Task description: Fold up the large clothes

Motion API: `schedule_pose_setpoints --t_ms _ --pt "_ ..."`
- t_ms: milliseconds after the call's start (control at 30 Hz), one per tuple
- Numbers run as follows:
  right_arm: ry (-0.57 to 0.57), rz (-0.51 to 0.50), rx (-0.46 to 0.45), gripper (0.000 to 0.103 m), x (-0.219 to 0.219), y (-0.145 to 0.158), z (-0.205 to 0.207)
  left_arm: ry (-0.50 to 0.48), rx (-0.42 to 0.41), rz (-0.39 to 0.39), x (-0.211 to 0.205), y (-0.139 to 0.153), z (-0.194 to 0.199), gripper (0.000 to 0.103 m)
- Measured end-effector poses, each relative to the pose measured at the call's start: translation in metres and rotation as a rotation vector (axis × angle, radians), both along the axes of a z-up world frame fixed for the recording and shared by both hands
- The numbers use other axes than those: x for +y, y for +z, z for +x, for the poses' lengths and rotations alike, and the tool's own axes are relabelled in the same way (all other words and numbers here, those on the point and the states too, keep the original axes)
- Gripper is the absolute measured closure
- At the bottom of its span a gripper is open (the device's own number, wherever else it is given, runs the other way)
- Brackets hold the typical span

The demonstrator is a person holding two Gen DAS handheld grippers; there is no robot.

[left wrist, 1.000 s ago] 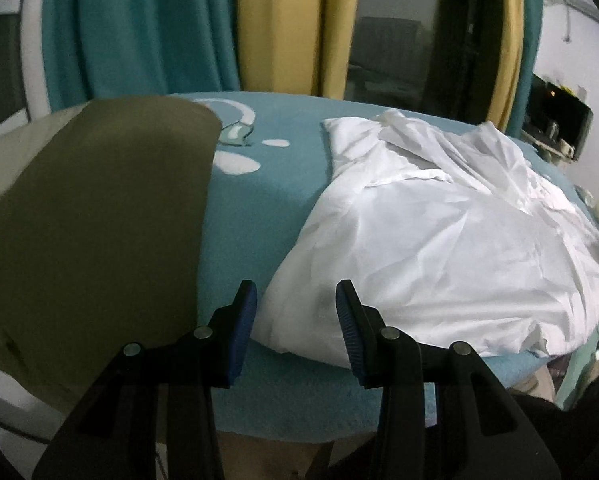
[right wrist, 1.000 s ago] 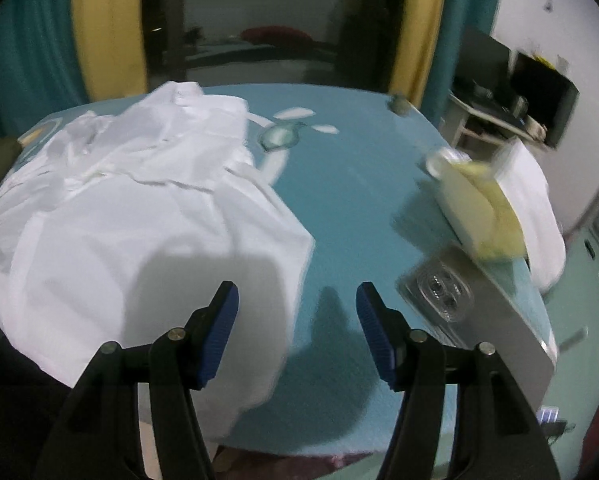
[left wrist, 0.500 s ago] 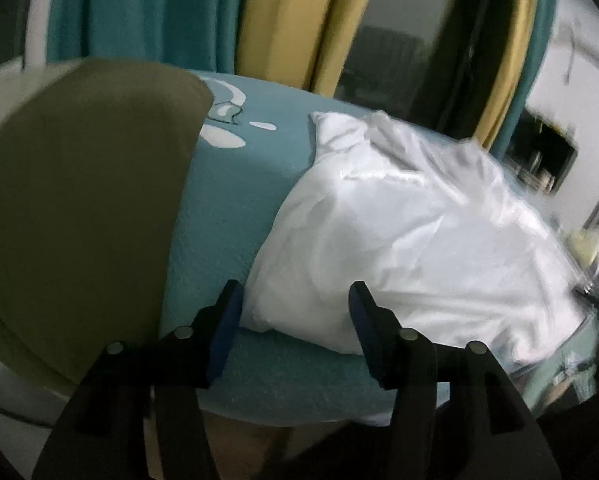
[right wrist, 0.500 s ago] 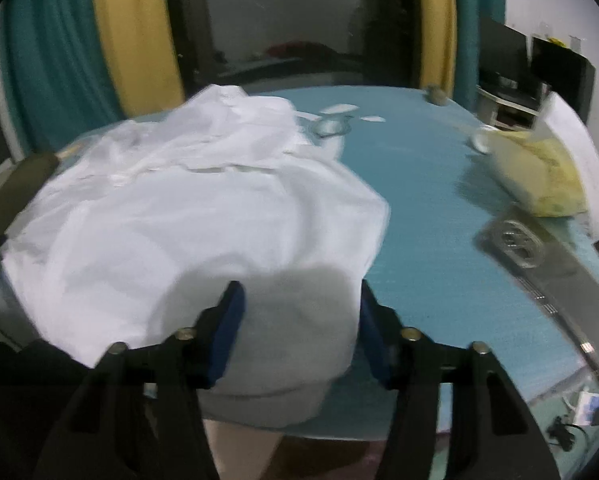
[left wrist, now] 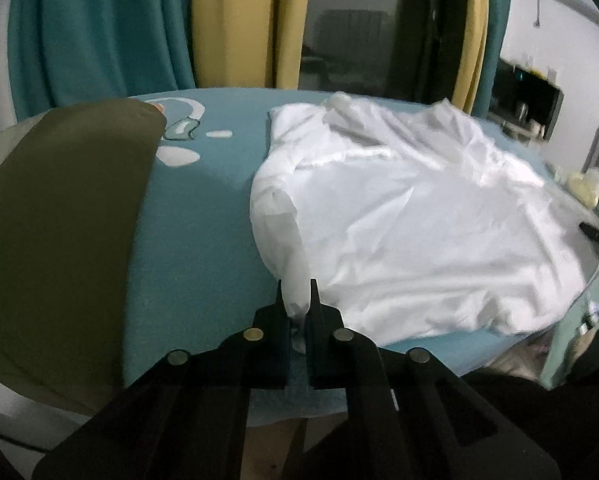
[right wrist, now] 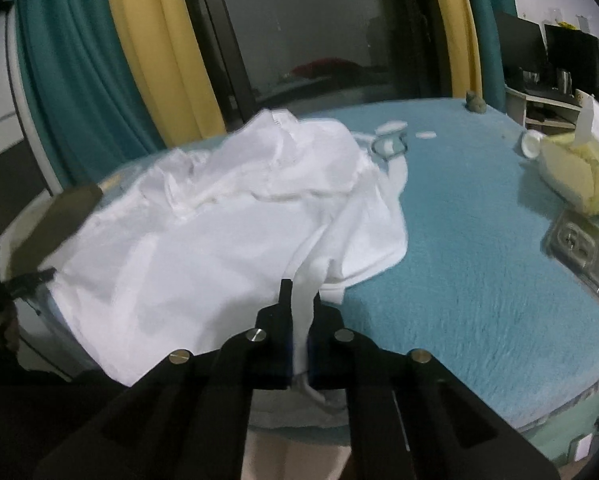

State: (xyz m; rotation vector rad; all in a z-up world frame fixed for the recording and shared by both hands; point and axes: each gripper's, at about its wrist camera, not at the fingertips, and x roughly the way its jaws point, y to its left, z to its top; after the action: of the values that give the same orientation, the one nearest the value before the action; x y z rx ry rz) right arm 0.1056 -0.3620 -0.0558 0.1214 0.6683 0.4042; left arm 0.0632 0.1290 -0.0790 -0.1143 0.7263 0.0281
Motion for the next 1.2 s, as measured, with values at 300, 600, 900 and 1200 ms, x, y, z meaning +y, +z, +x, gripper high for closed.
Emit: schedule_pose_setpoints --t_ms 300,600,900,1200 --pt "-0.02 0.017 -0.087 0.098 -0.007 0.05 0.01 0.047 -0.125 -0.059 0.016 0.052 0.005 0.097" --pt "-0.032 0.007 -0.126 0.098 -0.003 0.084 0.046 0.066 -0.207 -0.024 0.02 0.087 0.036 0.097" --pt "-0.055 0.058 -0.133 0.098 -0.009 0.091 0.114 0.094 -0.216 -0.056 0.037 0.099 0.097 0.097" --pt "-0.055 0.057 -0.096 0.098 0.006 0.089 0.197 0.136 -0.135 -0.087 0.068 0.081 0.159 0.097"
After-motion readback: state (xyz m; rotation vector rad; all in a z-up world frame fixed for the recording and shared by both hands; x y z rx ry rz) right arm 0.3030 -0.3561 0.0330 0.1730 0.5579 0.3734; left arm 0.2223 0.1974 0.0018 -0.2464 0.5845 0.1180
